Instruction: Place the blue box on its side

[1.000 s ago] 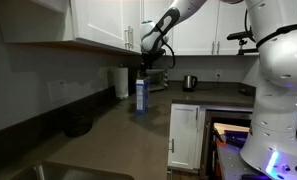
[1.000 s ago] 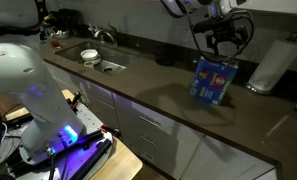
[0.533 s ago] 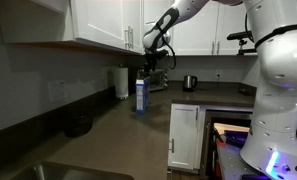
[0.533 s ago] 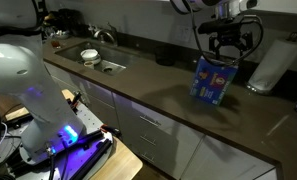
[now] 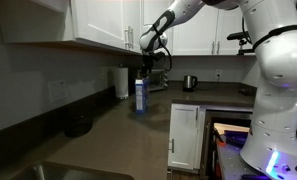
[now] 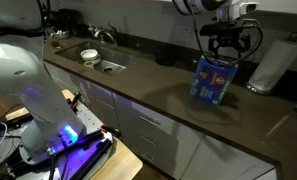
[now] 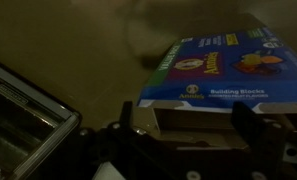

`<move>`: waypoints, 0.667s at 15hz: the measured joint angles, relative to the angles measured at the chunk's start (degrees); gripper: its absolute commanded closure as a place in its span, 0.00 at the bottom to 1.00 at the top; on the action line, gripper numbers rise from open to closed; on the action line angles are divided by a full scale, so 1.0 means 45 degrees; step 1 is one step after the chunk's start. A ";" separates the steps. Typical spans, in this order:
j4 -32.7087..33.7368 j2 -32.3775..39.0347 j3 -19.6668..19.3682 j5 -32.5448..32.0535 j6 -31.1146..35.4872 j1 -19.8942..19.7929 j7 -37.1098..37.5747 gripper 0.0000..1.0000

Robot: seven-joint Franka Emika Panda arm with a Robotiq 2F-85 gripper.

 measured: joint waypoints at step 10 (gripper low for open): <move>0.1437 0.0336 0.0067 0.0000 -0.1181 -0.0138 -0.0286 0.00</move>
